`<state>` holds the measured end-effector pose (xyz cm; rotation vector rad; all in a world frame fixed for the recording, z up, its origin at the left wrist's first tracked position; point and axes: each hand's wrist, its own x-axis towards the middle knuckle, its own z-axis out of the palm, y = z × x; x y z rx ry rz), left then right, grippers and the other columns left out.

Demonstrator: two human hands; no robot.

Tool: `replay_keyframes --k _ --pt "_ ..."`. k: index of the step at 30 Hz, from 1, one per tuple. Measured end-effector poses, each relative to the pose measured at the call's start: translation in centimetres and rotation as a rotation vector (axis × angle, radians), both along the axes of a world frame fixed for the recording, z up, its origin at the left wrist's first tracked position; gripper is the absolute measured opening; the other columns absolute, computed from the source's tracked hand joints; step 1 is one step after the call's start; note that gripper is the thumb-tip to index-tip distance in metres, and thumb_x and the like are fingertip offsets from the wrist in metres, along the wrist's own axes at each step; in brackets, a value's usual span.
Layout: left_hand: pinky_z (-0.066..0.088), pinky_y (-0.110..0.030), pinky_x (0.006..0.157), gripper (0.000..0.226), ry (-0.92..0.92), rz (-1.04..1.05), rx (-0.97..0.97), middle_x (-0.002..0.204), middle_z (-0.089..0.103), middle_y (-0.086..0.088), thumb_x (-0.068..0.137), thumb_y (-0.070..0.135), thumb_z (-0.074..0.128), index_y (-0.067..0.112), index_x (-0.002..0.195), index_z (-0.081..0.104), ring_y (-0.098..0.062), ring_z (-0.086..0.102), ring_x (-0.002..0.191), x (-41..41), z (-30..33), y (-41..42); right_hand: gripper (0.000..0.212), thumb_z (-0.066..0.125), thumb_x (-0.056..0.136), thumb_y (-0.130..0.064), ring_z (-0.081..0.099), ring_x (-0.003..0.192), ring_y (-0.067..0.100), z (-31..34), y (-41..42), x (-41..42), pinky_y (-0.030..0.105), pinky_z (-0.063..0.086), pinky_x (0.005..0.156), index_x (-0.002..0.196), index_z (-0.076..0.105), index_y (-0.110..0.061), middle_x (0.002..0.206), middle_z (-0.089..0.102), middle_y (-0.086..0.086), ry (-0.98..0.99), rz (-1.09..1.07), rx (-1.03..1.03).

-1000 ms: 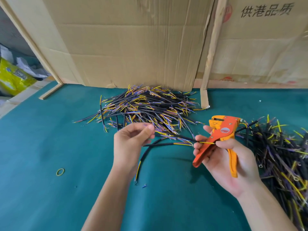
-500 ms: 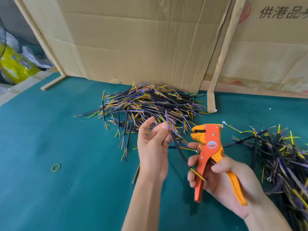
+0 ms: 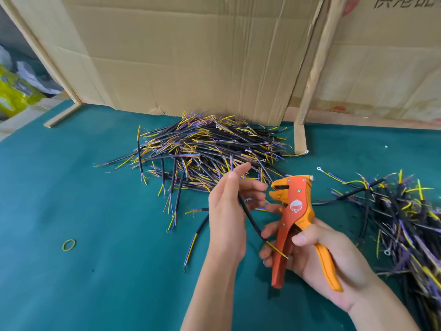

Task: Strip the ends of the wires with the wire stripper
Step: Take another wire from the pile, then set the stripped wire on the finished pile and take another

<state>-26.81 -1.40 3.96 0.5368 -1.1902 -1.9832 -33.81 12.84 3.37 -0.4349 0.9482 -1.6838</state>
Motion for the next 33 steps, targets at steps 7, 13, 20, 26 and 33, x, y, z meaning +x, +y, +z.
replay_keyframes --k 7,13,20,26,33 --pt "0.033 -0.019 0.042 0.010 0.015 0.059 0.083 0.087 0.074 -0.014 0.104 0.011 0.050 0.010 0.110 0.058 -0.015 0.054 0.050 0.4 0.0 -0.7 0.067 0.076 0.061 -0.006 0.062 0.109 0.059 0.0 0.6 -1.1 0.056 0.058 0.077 0.127 0.066 -0.005 0.122 0.061 0.040 -0.016 0.031 0.047" --pt "0.019 -0.018 0.036 0.008 -0.090 0.029 -0.017 0.091 0.076 -0.016 0.101 0.007 0.052 0.015 0.101 0.050 -0.014 0.049 0.042 0.3 -0.1 -0.7 0.063 0.060 0.069 0.005 0.064 0.108 0.057 -0.1 1.0 -1.6 0.058 0.059 0.080 0.132 0.062 -0.004 0.124 0.062 0.040 -0.055 -0.117 0.034" --pt "0.027 -0.019 0.037 0.020 -0.153 -0.041 -0.062 0.095 0.077 -0.013 0.096 -0.001 0.054 0.018 0.089 0.052 -0.016 0.061 0.053 0.1 0.0 -0.4 0.067 0.065 0.067 -0.002 0.068 0.098 0.052 0.1 0.6 -1.3 0.053 0.060 0.076 0.134 0.059 -0.004 0.122 0.065 0.037 -0.023 -0.131 0.066" --pt "0.028 -0.018 0.039 0.014 -0.204 -0.055 -0.108 0.088 0.077 -0.011 0.096 0.004 0.055 0.017 0.092 0.053 -0.016 0.048 0.050 -0.3 -0.5 -0.2 0.062 0.060 0.074 0.002 0.069 0.099 0.050 -0.1 0.6 -1.1 0.051 0.060 0.077 0.136 0.057 -0.004 0.122 0.065 0.036 0.002 -0.133 0.053" --pt "0.039 -0.014 0.053 0.022 0.330 -0.139 0.472 0.085 0.064 -0.001 0.097 0.005 0.050 0.008 0.117 0.060 -0.006 0.047 0.060 -0.2 -0.2 -1.7 0.062 0.077 0.070 -0.009 0.066 0.105 0.050 0.1 0.8 -1.6 0.051 0.058 0.072 0.131 0.064 -0.008 0.129 0.061 0.035 0.000 -0.005 0.073"
